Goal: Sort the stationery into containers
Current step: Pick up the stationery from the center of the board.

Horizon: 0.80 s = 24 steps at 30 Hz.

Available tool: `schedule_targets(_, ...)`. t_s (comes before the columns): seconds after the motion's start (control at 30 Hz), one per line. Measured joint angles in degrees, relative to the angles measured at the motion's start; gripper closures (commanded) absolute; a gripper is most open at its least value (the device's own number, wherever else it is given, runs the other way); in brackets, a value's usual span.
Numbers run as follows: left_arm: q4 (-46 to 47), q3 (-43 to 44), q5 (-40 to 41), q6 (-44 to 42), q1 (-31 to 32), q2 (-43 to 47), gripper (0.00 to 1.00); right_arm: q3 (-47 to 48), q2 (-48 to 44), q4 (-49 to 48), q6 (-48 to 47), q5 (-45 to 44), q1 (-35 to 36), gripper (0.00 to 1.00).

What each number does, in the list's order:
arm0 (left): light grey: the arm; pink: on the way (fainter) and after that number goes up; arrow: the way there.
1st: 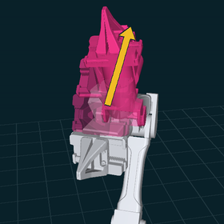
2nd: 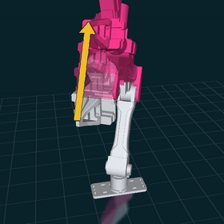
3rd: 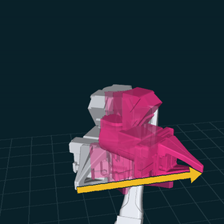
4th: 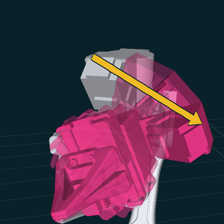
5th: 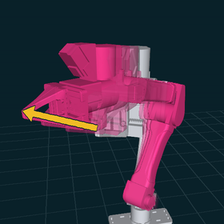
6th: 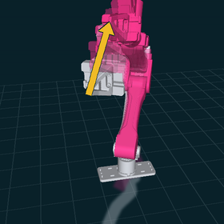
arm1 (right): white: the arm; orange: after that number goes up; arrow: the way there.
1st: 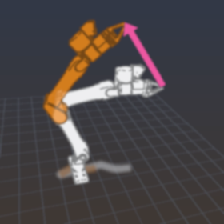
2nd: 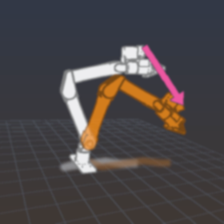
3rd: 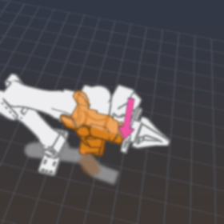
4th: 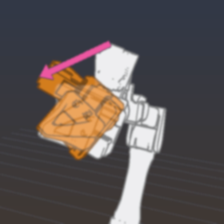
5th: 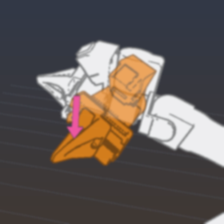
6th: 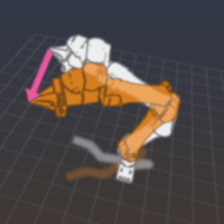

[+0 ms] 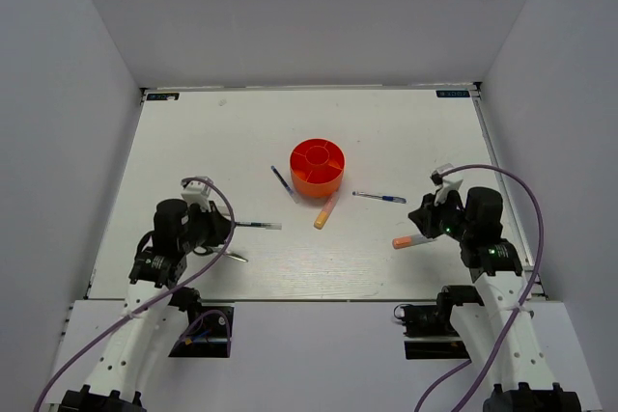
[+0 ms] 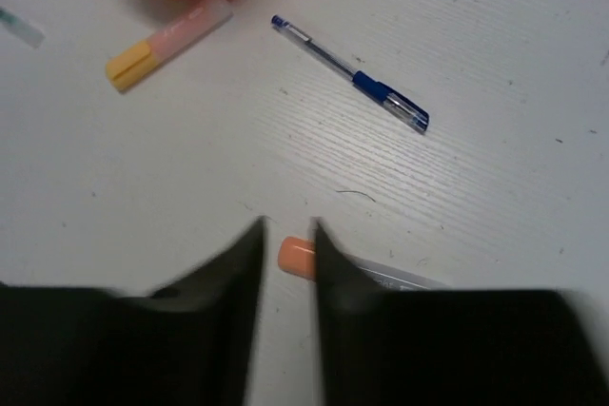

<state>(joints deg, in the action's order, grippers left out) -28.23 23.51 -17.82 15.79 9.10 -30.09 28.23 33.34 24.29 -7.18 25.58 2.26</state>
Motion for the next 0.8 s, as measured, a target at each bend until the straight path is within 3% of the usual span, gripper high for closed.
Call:
schedule_targets(0.03,0.0,0.0,0.2,0.2,0.0,-0.5,0.97,0.0,0.2,0.2,-0.8,0.7,0.0,0.10)
schedule_targets(0.07,0.0,0.0,0.4,0.4,0.0,-1.1,0.79,0.0,0.5,0.3,-1.5,1.4,0.0,0.10)
schedule_targets(0.1,0.0,0.0,0.7,0.9,0.0,-1.7,0.53,0.0,0.7,0.4,-2.5,2.2,0.0,0.10)
schedule_targets(0.13,-0.1,0.0,1.0,0.9,0.0,-2.2,0.15,0.0,0.9,0.6,-3.0,3.1,0.0,0.16)
schedule_targets(0.17,-0.1,0.0,1.4,1.6,0.0,-2.8,0.07,0.0,1.0,0.9,-3.7,4.1,0.0,0.51)
schedule_targets(0.2,-0.1,0.0,2.0,2.5,0.0,-3.5,0.04,0.0,1.2,1.3,-4.5,4.9,0.0,0.73)
schedule_targets(0.23,0.0,0.0,2.5,3.1,0.0,-4.3,0.01,0.0,1.3,1.6,-4.9,5.5,0.0,0.89)
schedule_targets(0.27,-0.2,0.1,3.0,3.7,0.0,-5.4,0.01,0.0,1.5,1.7,-5.0,5.8,0.0,0.82)
schedule_targets(0.3,-0.8,0.7,3.6,4.4,0.0,-7.1,0.01,0.0,1.8,1.9,-4.5,5.7,0.0,0.53)
schedule_targets(0.33,-1.4,1.5,4.1,5.0,0.0,-9.1,0.03,0.1,2.1,2.1,-3.9,5.7,0.0,0.33)
schedule_targets(0.37,-2.4,2.7,4.9,5.6,0.0,-12.0,0.11,0.1,2.6,2.2,-3.7,5.5,0.0,0.26)
schedule_targets(0.43,-4.8,6.3,6.4,6.9,0.0,-17.6,0.38,0.5,4.2,2.7,-4.0,5.0,0.1,0.25)
schedule_targets(0.47,-5.7,8.4,7.3,7.3,0.0,-20.5,0.78,0.9,5.1,3.1,-4.1,4.9,0.1,0.27)
schedule_targets(0.5,-6.4,10.2,8.3,7.9,0.0,-22.6,0.91,1.4,6.1,3.4,-4.0,4.7,0.1,0.29)
schedule_targets(0.53,-7.0,12.1,9.3,7.9,0.0,-24.9,0.96,1.9,7.1,3.6,-4.0,4.5,0.1,0.29)
schedule_targets(0.57,-7.4,13.9,10.8,8.5,0.0,-26.8,0.92,2.2,7.6,3.9,-3.9,4.4,0.2,0.31)
schedule_targets(0.6,-7.6,15.5,12.2,9.3,0.0,-28.7,0.79,2.3,7.7,4.2,-3.9,4.3,0.2,0.31)
schedule_targets(0.67,-8.2,18.2,15.0,10.8,0.0,-32.0,0.42,2.4,7.5,4.5,-3.8,4.2,0.2,0.32)
schedule_targets(0.8,-9.5,21.9,18.9,17.4,0.0,-39.7,0.34,2.4,6.9,5.0,-3.8,4.2,0.4,0.32)
